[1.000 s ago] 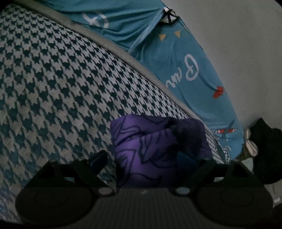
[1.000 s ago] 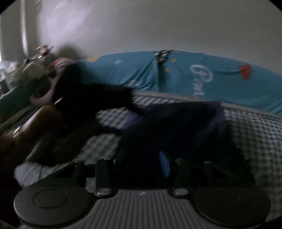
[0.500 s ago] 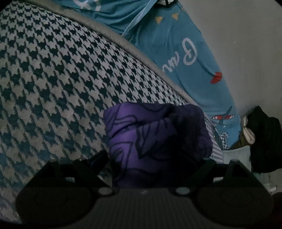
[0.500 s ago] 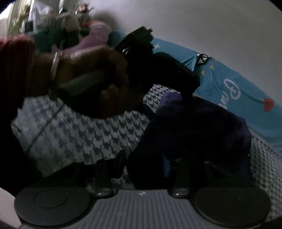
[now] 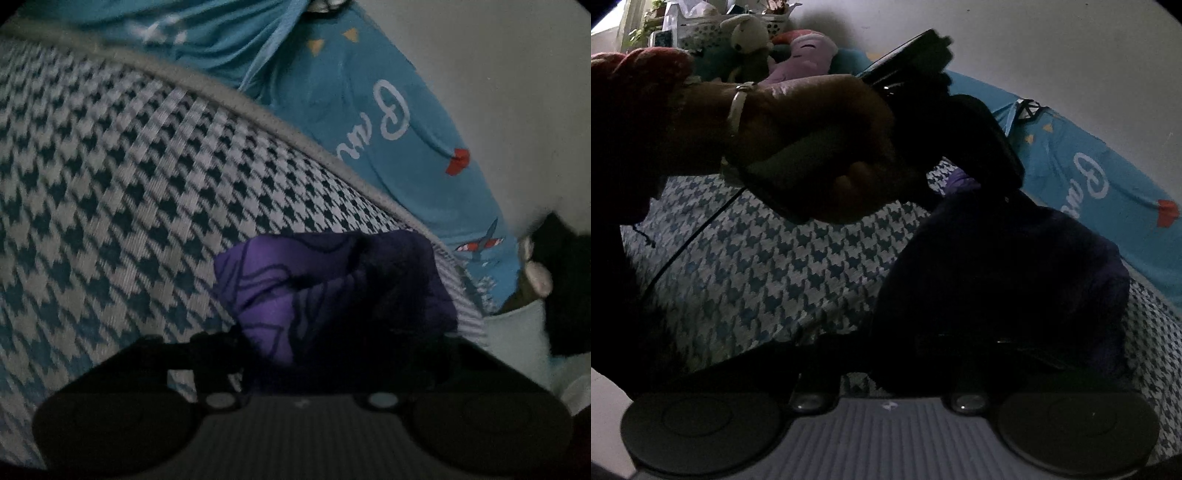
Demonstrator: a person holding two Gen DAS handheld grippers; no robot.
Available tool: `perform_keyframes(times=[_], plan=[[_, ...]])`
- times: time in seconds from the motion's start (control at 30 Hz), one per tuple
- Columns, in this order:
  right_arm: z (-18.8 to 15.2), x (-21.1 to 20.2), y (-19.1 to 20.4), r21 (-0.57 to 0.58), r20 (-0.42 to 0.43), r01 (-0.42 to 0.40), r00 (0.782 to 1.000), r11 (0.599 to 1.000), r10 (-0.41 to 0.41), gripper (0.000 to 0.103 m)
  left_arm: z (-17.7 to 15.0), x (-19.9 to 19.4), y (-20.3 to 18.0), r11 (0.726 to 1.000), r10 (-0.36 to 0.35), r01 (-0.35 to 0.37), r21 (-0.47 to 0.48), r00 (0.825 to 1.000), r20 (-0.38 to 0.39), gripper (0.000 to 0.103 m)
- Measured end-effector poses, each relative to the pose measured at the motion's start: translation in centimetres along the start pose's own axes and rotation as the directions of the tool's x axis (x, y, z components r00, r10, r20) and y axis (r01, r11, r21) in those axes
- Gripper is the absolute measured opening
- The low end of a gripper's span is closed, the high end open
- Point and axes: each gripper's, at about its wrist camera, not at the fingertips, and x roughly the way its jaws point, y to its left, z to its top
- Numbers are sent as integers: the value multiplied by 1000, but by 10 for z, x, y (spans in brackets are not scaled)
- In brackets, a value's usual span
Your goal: Fold clothes
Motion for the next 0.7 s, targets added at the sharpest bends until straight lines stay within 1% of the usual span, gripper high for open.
perform_keyframes(times=[0.1, 0.17, 0.23, 0.27, 0.3, 0.33, 0.37, 0.4, 0.43, 0.47, 0.5, 0.63, 0.67, 0.7], plan=[[-1, 2, 3, -14, -4, 2, 1000, 1000, -2, 21, -3, 3, -9, 996, 52, -53, 75, 998, 20, 51], [-1, 3, 5, -24, -3, 3, 1000, 1000, -3, 27, -2, 4, -5, 997, 53, -54, 52, 998, 20, 52], [1, 1, 4, -23, 0, -7, 1000, 1000, 7, 31, -2, 5, -3, 997, 61, -62, 45, 998, 20, 56], [2, -1, 1, -11, 3, -17, 1000, 1000, 17, 31, -2, 5, -2, 997, 67, -67, 43, 998, 21, 60], [4, -3, -4, 12, 7, -31, 999, 999, 31, 31, -3, 3, -5, 994, 91, -92, 58, 995, 32, 66], [7, -5, -9, 46, 12, -50, 999, 998, 49, 31, -4, 1, -8, 990, 114, -117, 73, 992, 44, 70], [10, -8, -16, 99, 20, -77, 997, 992, 76, 31, -5, -1, -11, 986, 138, -142, 87, 989, 56, 77], [13, -11, -25, 153, 35, -107, 994, 982, 103, 31, -6, -3, -15, 981, 161, -167, 101, 985, 68, 80], [15, -13, -32, 193, 51, -125, 992, 973, 117, 31, -7, -6, -19, 974, 185, -194, 119, 979, 80, 82], [17, -16, -37, 221, 66, -133, 990, 966, 122, 31, -8, -8, -23, 966, 209, -220, 136, 974, 92, 86], [19, -18, -43, 247, 77, -137, 990, 959, 122, 31, -10, -12, -26, 960, 224, -238, 147, 969, 101, 89], [22, -22, -65, 354, 101, -128, 990, 926, 98, 31, -17, -23, -37, 935, 283, -302, 184, 951, 125, 94], [23, -23, -70, 378, 106, -121, 991, 918, 87, 31, -20, -26, -38, 928, 302, -322, 187, 944, 129, 97], [23, -24, -74, 399, 110, -109, 991, 911, 71, 31, -21, -27, -39, 923, 315, -336, 187, 940, 133, 98]])
